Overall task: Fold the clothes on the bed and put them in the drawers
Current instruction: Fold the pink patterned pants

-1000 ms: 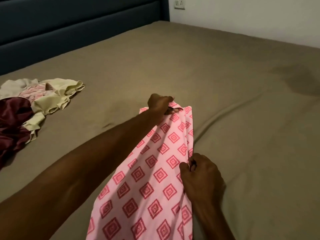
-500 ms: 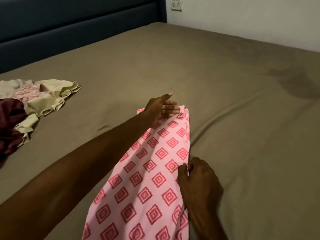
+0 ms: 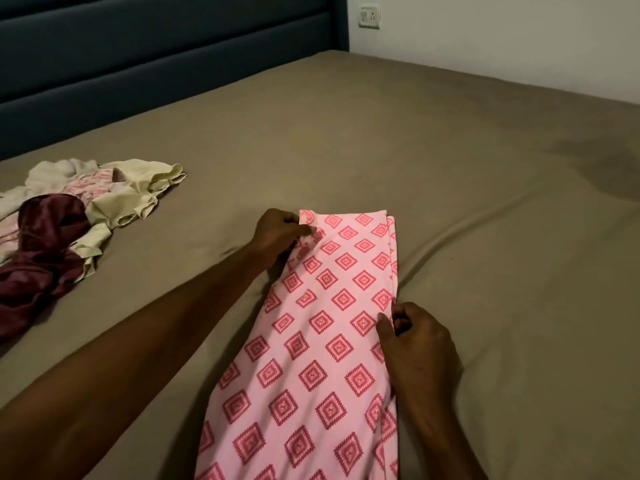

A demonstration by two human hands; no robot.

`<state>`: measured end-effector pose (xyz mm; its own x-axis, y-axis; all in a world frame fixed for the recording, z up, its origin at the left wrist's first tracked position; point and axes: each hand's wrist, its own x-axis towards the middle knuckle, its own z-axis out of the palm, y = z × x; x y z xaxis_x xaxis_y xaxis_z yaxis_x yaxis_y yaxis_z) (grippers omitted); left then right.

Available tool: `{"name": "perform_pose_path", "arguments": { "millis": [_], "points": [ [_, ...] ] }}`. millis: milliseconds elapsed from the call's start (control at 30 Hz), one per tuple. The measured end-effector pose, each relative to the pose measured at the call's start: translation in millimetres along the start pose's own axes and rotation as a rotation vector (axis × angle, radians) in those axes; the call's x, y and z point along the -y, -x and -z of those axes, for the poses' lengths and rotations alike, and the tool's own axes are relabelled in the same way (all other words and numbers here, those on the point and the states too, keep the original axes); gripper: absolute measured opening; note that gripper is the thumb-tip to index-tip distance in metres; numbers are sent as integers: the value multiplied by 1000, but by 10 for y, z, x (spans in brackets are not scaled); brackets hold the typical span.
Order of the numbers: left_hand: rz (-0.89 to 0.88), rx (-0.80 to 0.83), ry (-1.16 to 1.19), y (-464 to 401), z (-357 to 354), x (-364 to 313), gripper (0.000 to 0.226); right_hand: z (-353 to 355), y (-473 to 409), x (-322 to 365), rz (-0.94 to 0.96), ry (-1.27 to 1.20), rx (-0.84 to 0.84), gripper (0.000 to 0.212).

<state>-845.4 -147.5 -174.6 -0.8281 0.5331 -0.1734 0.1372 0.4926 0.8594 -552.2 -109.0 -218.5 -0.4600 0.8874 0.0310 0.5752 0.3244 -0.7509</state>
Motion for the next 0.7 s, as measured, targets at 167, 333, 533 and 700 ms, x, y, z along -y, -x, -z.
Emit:
{"name": "perform_pose_path", "arguments": {
  "millis": [167, 333, 533, 700],
  "points": [
    [-79, -64, 234, -7, -46, -48, 18, 14, -22, -34, 8, -8, 9, 18],
    [-39, -63, 386, -28, -145, 22, 20, -2, -31, -64, 15, -21, 19, 23],
    [128, -68, 541, 12, -112, 17, 26, -33, -47, -93, 25, 0, 21, 22],
    [274, 111, 407, -15, 4, -35, 49, -48, -45, -92, 18, -18, 25, 22]
  ]
}}
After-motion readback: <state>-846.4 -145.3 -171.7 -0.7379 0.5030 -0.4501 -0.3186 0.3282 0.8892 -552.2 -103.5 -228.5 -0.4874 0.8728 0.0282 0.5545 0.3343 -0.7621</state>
